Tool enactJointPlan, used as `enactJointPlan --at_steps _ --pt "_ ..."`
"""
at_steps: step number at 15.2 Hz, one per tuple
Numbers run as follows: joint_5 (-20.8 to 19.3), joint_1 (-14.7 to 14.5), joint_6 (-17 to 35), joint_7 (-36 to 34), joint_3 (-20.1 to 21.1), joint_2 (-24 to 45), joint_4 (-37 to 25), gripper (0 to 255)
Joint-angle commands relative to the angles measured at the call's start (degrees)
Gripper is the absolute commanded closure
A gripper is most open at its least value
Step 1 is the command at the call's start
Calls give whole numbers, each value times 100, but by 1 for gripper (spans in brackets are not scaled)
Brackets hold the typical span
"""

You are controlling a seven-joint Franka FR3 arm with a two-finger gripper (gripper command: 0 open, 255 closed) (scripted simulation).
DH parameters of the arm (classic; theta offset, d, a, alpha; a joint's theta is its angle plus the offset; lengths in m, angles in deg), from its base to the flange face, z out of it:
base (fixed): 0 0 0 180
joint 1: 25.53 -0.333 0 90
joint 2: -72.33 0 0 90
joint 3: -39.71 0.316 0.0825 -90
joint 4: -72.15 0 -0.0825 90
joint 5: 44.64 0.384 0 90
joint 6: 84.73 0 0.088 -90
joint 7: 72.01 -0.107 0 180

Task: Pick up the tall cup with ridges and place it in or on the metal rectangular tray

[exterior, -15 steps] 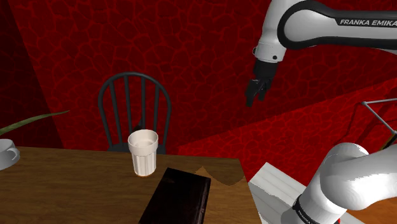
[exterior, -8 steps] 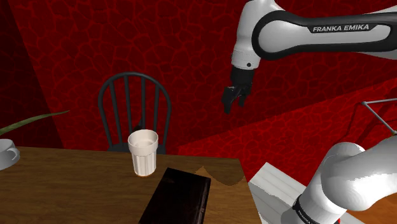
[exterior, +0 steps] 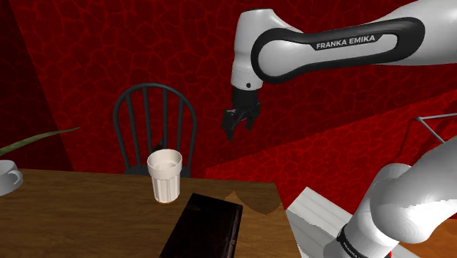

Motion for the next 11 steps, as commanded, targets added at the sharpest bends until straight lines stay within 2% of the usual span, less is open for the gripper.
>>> enactJointPlan --at_steps 1,6,11 --pt "-70 -39 181 -276 206 367 -178 0" --pt "-447 -140 411 -953 630 1389 -892 0" --pt "-1021 -370 456 -1652 917 2515 -1804 0"
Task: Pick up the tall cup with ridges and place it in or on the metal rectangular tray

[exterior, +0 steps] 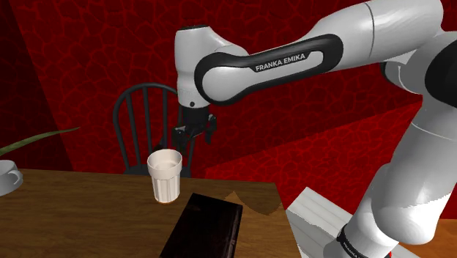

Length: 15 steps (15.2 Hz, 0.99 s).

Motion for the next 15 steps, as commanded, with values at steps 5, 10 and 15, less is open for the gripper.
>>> enactJointPlan --at_steps 5,10,15 --pt "-765 -479 -133 -727 122 1436 -1318 0" --pt "-1315 -1101 -510 -1106 27 2699 -2790 0" --pt "-1391 -1131 -280 -1160 -20 2863 -2708 0"
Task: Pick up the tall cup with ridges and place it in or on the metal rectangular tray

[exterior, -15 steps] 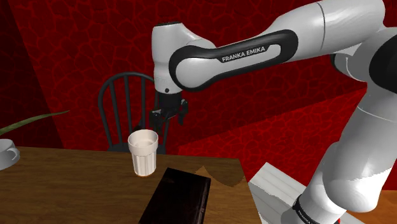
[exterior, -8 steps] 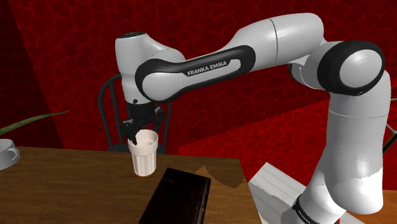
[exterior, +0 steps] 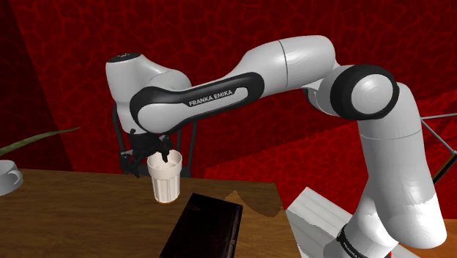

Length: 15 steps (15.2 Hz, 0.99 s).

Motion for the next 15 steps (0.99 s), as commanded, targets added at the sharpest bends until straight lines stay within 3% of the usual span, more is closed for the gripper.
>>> enactJointPlan --at_steps 1,11,12,15 --pt "-31 5 121 -18 -19 58 65 0" --pt "-63 24 289 -43 -39 103 194 0" --pt "-63 24 289 -43 -39 103 194 255" --pt "-63 24 289 -43 -39 103 194 255"
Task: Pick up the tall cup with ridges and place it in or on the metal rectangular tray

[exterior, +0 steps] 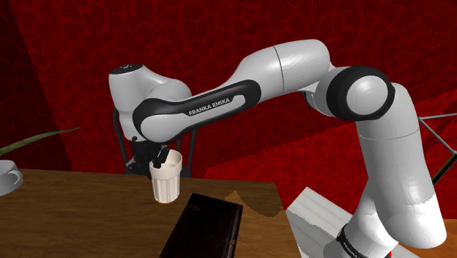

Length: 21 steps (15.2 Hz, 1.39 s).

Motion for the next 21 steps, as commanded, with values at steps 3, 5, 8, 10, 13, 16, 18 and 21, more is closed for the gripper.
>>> enactJointPlan --at_steps 3,5,8,10,13,16,18,21 --pt "1 1 0 0 -1 3 4 255" --pt "0 3 4 0 -2 3 8 255" --pt "28 -1 -125 30 14 -40 -85 255" --pt "53 -6 -254 60 27 -78 -183 255" --pt "88 -17 -451 104 44 -128 -340 255" --pt "117 -33 -655 146 58 -166 -515 255" --pt "132 -47 -795 174 66 -184 -642 255" --pt "151 -73 -1012 215 76 -201 -850 255"
